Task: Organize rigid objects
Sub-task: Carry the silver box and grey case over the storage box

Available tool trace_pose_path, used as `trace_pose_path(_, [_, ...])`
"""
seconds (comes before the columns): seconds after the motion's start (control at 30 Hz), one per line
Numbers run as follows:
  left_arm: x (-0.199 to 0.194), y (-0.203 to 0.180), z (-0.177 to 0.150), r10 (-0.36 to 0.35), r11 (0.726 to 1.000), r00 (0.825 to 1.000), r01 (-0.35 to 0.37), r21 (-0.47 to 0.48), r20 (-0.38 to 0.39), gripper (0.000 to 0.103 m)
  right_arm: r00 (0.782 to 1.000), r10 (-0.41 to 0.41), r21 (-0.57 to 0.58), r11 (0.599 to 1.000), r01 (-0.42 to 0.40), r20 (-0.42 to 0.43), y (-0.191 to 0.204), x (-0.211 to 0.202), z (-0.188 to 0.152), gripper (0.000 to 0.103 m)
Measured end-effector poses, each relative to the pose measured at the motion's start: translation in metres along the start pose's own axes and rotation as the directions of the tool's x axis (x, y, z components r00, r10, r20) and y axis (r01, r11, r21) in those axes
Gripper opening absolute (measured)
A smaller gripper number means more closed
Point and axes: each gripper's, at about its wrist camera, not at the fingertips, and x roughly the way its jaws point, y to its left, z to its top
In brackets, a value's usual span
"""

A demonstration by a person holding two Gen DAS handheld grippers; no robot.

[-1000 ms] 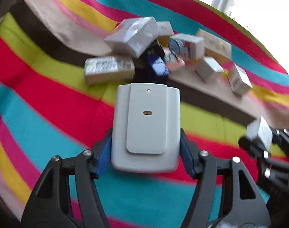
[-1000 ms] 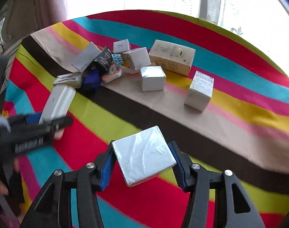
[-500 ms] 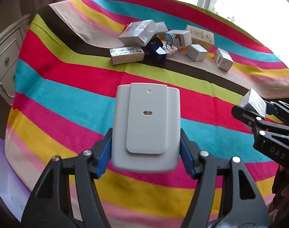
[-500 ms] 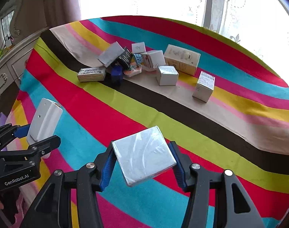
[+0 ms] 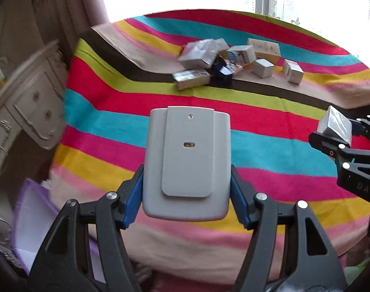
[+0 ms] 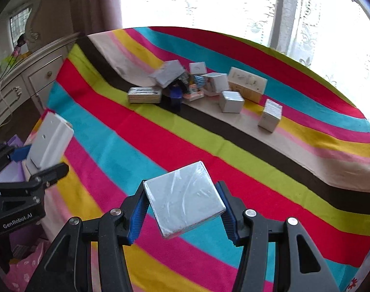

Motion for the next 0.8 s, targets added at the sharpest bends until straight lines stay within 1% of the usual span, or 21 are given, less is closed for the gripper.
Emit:
trace_pose_path(0.07, [-0.01, 0.011, -0.002, 0.027, 1.0, 1.0, -0.027, 0.004, 0.015, 0.067, 1.0, 0.005, -0.02, 1.0, -0.005, -0.002, 0.011, -0.002, -0.001, 0.055])
trace_pose_path(0.27, [-0.032, 0.052, -0.004, 0.073, 0.996, 0.996, -0.071, -0.045, 0.05, 0.067, 0.999, 0.034, -0.093, 0.995, -0.033, 0.008, 0.053, -0.013, 0.002, 0.055])
trace_pose_path(0.43, [-0.046, 0.077, -0.008, 0.101, 0.993, 0.992, -0.097, -0.062, 0.075, 0.067, 0.999, 0.048, -0.152, 0.987, -0.045, 0.014, 0.087, -0.017, 0.007, 0.055])
trace_pose_path(0.8, [-0.055, 0.112, -0.018, 0.12, 0.989, 0.989, -0.112, -0.098, 0.086, 0.067, 0.997, 0.073, -0.261, 0.963, -0.07, 0.0, 0.145, -0.017, 0.01, 0.055])
